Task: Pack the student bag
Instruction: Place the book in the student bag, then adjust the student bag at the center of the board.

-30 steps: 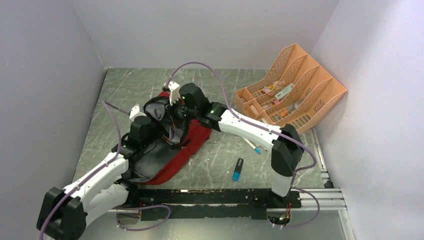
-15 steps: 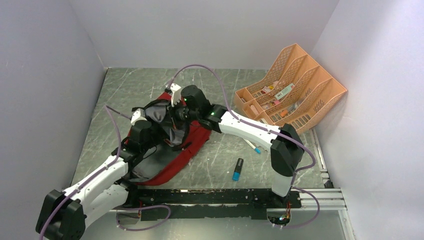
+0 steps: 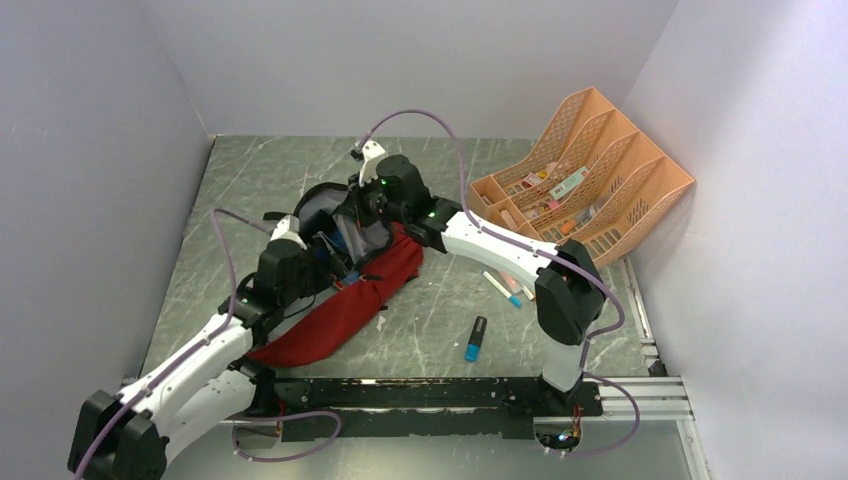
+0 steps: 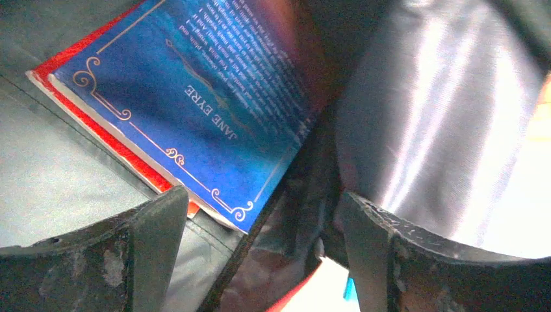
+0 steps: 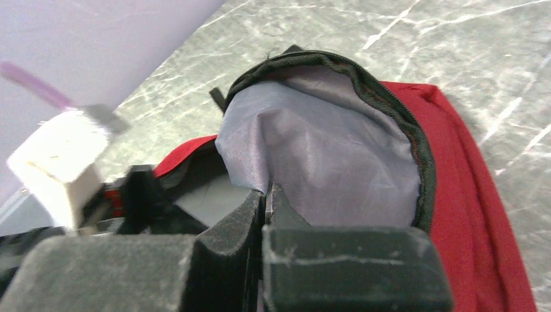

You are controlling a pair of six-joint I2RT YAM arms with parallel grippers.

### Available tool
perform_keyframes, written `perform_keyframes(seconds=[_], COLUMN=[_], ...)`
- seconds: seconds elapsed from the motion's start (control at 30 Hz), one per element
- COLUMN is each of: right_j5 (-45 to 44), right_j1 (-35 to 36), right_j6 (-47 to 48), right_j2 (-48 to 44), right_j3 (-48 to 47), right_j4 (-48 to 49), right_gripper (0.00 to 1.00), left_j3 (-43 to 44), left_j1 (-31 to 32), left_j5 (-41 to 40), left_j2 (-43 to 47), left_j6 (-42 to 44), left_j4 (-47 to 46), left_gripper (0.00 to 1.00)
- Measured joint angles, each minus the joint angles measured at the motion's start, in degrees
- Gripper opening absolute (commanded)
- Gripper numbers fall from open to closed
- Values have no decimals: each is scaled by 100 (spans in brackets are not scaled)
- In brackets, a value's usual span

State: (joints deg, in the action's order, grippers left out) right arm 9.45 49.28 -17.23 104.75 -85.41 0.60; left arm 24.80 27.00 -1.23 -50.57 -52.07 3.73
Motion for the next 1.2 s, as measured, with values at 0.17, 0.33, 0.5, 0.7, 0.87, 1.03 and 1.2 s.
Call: perform_keyframes(seconds=[0.17,0.33,0.5,0.7,0.87,1.03,1.2], right_j5=[-546,-713,-732,-745,-673,-787,-905], right_j1=[-11,-306,-811,-1128,-1141,-1158,-1228], right_j6=[299,544,769,1185,1685,1950,2094], right_j2=[0,22,223,525,540,575,1049], right_j3=[0,-201,-780,-1307,-1338,-1425,-2297], right_j4=[4,-146,-328,-553,-568,-623,-866], right_gripper=[0,0,0,0,0,0,0], left_j3=[516,1552,2085,2170,2205,2321,2330], left_j1=[2,11,11,11,11,11,4], left_j5=[-330,-970,-1390,-1565,-1650,-1692,-1694], left_j2=[654,1040,1078,879,752,748,599], left_j6=[74,295,529,728,789,837,887], left_j4=[855,1775,2258,2629,2870,2911,2868], left_gripper=[90,90,91,91,91,92,91])
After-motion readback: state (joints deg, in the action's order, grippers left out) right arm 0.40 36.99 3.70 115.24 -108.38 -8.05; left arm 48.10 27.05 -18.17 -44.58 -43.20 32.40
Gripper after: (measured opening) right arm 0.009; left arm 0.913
